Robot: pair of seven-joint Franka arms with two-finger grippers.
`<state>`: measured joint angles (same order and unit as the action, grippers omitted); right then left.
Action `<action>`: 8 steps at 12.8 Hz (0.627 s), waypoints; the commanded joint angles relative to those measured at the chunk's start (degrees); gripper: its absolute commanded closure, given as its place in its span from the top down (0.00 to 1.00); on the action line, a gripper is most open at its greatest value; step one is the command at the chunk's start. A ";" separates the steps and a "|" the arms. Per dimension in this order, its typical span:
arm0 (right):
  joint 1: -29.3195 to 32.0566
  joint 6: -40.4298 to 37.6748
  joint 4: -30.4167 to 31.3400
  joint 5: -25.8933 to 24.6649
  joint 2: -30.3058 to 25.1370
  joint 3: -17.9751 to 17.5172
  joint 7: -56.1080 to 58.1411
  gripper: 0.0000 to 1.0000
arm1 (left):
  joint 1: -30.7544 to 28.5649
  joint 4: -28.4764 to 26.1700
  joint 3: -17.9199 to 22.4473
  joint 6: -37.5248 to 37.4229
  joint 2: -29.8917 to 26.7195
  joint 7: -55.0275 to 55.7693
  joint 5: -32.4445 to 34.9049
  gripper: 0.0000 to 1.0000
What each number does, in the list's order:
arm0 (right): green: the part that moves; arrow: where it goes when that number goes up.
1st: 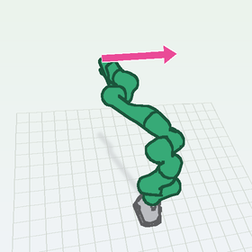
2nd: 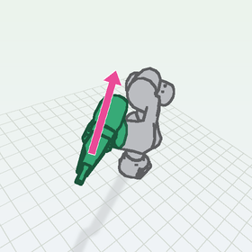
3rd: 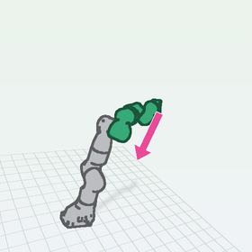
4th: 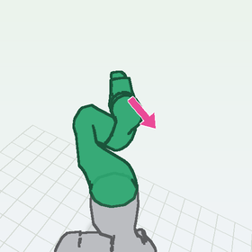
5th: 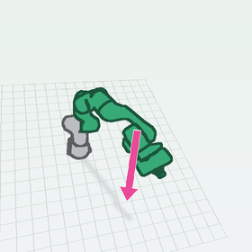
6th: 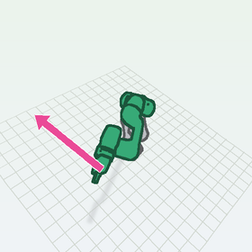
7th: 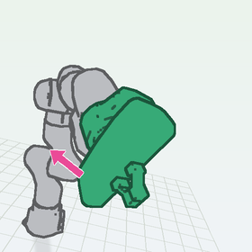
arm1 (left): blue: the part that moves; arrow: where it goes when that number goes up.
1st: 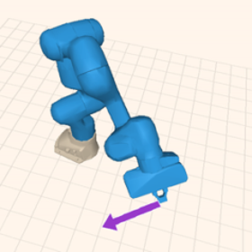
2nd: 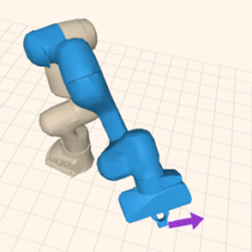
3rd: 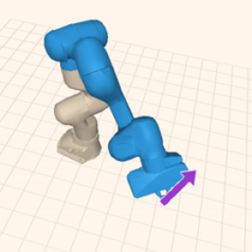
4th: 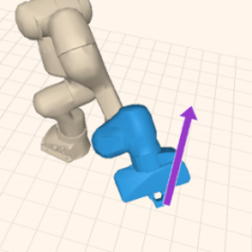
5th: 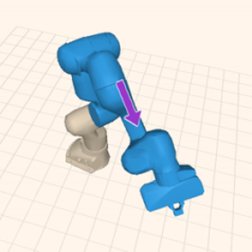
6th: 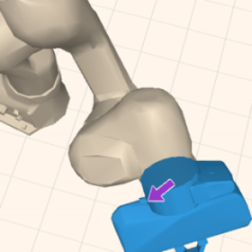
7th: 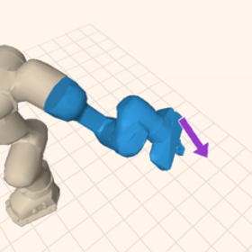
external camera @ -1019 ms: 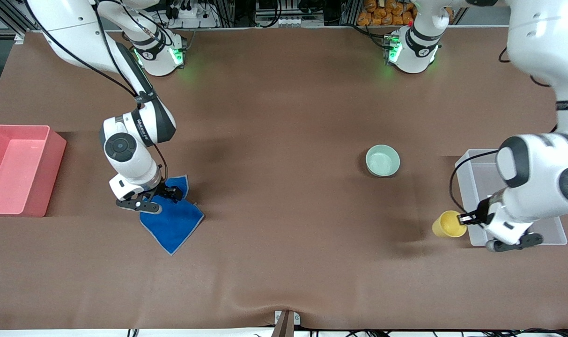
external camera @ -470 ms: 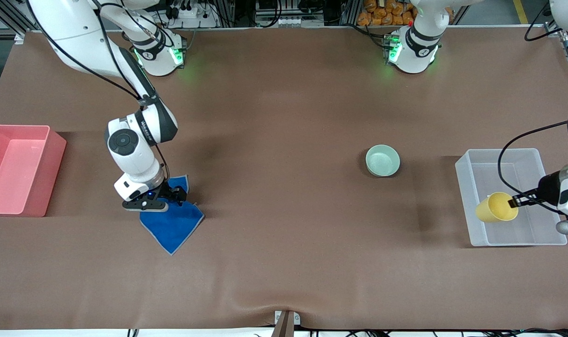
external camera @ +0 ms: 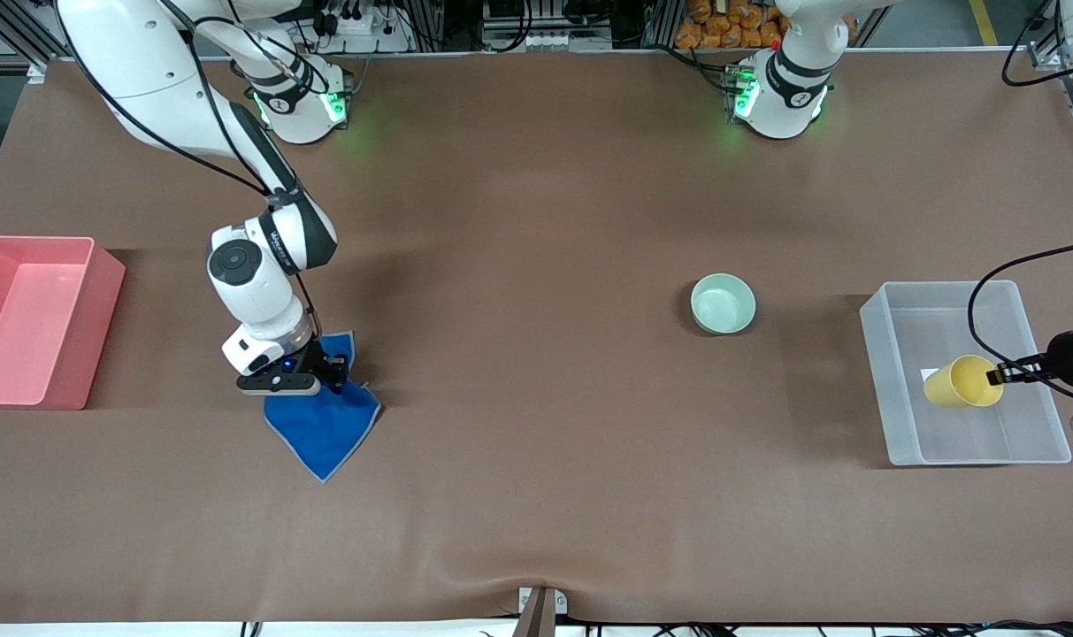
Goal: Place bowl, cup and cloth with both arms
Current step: 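Carry the cup with the left gripper while the right gripper grasps the cloth, then lower the cup into the clear bin while the right gripper lifts the cloth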
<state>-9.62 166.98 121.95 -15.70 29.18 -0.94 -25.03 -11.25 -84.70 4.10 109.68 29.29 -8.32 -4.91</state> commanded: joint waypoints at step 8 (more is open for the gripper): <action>1.88 -2.42 -0.48 -1.61 -2.72 -0.29 6.63 0.00 | -1.76 0.68 -0.41 10.55 9.29 -3.99 2.36 0.00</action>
<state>-9.52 166.92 121.52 -15.78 28.53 -0.79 -21.49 -12.41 -84.73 4.04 118.63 37.59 -11.48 -3.73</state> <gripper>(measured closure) 0.982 0.974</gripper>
